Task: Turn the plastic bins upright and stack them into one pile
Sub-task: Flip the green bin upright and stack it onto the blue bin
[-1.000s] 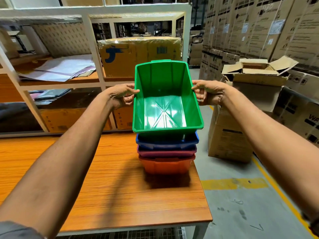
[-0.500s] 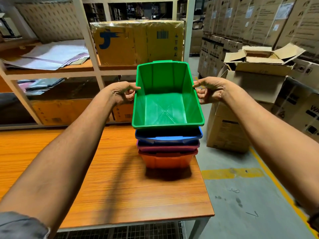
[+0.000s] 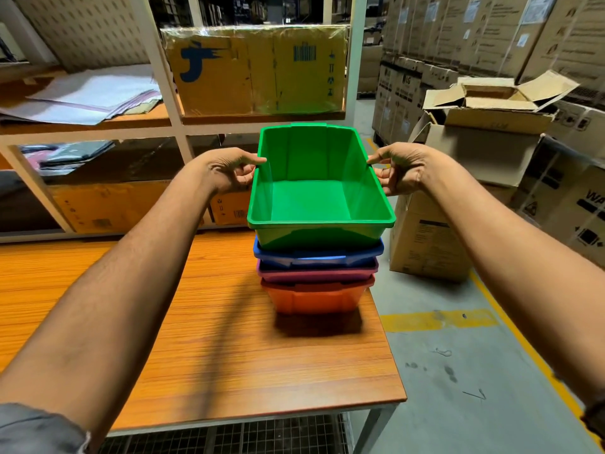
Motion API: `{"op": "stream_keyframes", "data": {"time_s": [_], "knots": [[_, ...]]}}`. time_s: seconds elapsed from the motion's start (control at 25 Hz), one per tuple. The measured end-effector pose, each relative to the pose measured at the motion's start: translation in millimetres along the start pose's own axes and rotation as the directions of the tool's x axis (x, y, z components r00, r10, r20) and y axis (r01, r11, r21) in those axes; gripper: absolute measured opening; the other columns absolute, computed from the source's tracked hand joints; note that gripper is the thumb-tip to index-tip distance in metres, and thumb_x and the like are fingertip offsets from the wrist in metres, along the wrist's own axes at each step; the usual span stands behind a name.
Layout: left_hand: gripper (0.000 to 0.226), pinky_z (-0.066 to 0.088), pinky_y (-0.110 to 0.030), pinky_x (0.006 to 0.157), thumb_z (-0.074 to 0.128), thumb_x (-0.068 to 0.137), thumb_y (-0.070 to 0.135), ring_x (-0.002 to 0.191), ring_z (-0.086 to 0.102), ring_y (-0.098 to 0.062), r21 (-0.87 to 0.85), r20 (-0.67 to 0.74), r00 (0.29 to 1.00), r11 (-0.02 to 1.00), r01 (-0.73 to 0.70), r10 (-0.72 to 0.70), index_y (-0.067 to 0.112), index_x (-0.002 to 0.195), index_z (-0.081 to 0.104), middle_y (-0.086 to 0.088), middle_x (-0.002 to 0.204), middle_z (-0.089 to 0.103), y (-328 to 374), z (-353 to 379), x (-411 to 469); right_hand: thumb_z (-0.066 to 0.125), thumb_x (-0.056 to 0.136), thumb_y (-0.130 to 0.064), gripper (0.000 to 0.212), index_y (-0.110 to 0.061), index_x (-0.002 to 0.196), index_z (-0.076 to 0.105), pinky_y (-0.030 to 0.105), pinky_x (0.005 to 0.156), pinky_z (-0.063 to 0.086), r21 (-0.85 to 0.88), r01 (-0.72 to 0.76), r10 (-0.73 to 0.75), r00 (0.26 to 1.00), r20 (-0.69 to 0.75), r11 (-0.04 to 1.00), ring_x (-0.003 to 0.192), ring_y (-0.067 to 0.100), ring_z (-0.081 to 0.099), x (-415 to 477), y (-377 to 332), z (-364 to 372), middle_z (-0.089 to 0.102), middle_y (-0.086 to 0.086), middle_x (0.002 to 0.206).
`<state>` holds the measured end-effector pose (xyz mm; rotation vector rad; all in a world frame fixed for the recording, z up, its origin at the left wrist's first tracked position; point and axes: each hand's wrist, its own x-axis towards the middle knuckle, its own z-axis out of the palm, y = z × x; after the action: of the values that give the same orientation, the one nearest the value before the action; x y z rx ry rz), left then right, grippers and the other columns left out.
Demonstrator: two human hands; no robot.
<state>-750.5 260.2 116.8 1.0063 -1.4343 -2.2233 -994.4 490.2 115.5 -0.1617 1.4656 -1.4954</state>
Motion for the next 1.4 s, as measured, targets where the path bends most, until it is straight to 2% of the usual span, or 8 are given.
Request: {"op": "stream_keyframes", "data": {"time_s": [0.12,0.24,0.4,0.64,0.76,0.92,1.12,1.4], "knots": [[0.042,0.064,-0.028,0.074,0.067,0.093,-0.001,0.083,0.080,-0.018,0.015,-0.038,0.999,0.999,0.033,-0.033,0.008,0.133,0.062,-0.011,0.095,0.079,-12.0,1.8,6.3,0.056,0.097,-0.005,0.021,-0.011,0.117,0.056,0.039,0.103,0.054,-0.010,-0.029,0.028,0.999,-0.038,1.000,0.110,0.016,0.072,1.9,11.1,0.4,0.074,0.007,0.106],[0.043,0.065,-0.029,0.068,0.066,0.094,0.000,0.073,0.079,-0.019,0.005,-0.075,0.995,0.998,0.063,-0.062,0.007,0.135,0.058,-0.011,0.090,0.077,-22.4,1.5,14.4,0.057,0.097,-0.004,0.014,-0.008,0.110,0.054,0.039,0.089,0.060,-0.025,-0.039,0.037,0.997,-0.060,0.999,0.088,0.019,0.075,1.2,19.8,1.2,0.075,0.009,0.093],[0.046,0.062,-0.029,0.085,0.067,0.093,0.000,0.094,0.077,-0.018,-0.001,-0.111,0.992,0.998,0.061,-0.061,0.009,0.137,0.057,-0.009,0.100,0.073,-26.2,-1.3,16.8,0.058,0.096,-0.003,0.017,-0.007,0.111,0.052,0.039,0.074,0.063,-0.031,-0.025,0.023,0.998,-0.064,0.999,0.080,0.019,0.074,-1.2,23.1,2.3,0.074,0.009,0.089],[0.035,0.063,-0.030,0.076,0.065,0.094,-0.002,0.100,0.075,-0.018,-0.006,-0.159,0.987,0.999,0.037,-0.038,0.006,0.128,0.063,-0.011,0.100,0.072,-27.2,3.4,0.6,0.060,0.096,-0.004,0.017,-0.008,0.112,0.057,0.032,0.091,0.059,-0.028,-0.021,0.019,0.998,-0.066,0.999,0.086,0.016,0.073,-3.8,27.0,2.2,0.074,0.008,0.087],[0.034,0.063,-0.028,0.083,0.065,0.094,-0.002,0.100,0.074,-0.017,-0.029,-0.190,0.982,1.000,0.007,-0.012,0.007,0.127,0.066,-0.012,0.110,0.073,-28.9,5.3,-8.6,0.061,0.096,-0.005,0.011,-0.008,0.106,0.061,0.025,0.095,0.056,-0.019,-0.015,0.014,0.996,-0.088,1.000,0.087,0.014,0.071,-7.9,28.8,0.3,0.073,0.007,0.084],[0.036,0.057,-0.022,0.089,0.070,0.092,0.005,0.100,0.069,-0.013,0.010,-0.249,0.964,0.995,-0.096,0.096,0.014,0.127,0.069,-0.006,0.114,0.068,-30.1,10.8,-32.2,0.062,0.096,-0.008,0.008,-0.013,0.091,0.063,0.020,0.069,0.050,-0.114,0.088,-0.104,0.985,-0.136,0.990,0.067,0.008,0.064,-25.2,30.3,-1.5,0.068,0.001,0.076],[0.034,0.059,-0.024,0.081,0.068,0.095,0.010,0.109,0.066,-0.013,0.019,-0.263,0.935,0.970,-0.242,0.239,0.022,0.127,0.069,-0.003,0.120,0.066,-43.8,22.6,-77.1,0.063,0.095,-0.009,0.027,-0.017,0.121,0.066,0.020,0.063,0.052,-0.101,0.259,-0.265,0.963,-0.046,0.960,0.071,0.005,0.061,-60.4,40.1,-5.9,0.067,-0.004,0.081],[0.045,0.061,-0.031,0.086,0.069,0.094,0.011,0.116,0.070,-0.016,-0.103,-0.230,0.893,0.903,-0.418,0.387,0.023,0.137,0.060,-0.001,0.131,0.068,-109.3,27.7,-157.6,0.068,0.093,-0.006,0.041,-0.019,0.132,0.064,0.031,0.086,0.060,-0.211,0.454,-0.421,0.888,0.184,0.866,0.105,0.013,0.070,-121.7,78.2,-11.5,0.072,0.002,0.120]]}}
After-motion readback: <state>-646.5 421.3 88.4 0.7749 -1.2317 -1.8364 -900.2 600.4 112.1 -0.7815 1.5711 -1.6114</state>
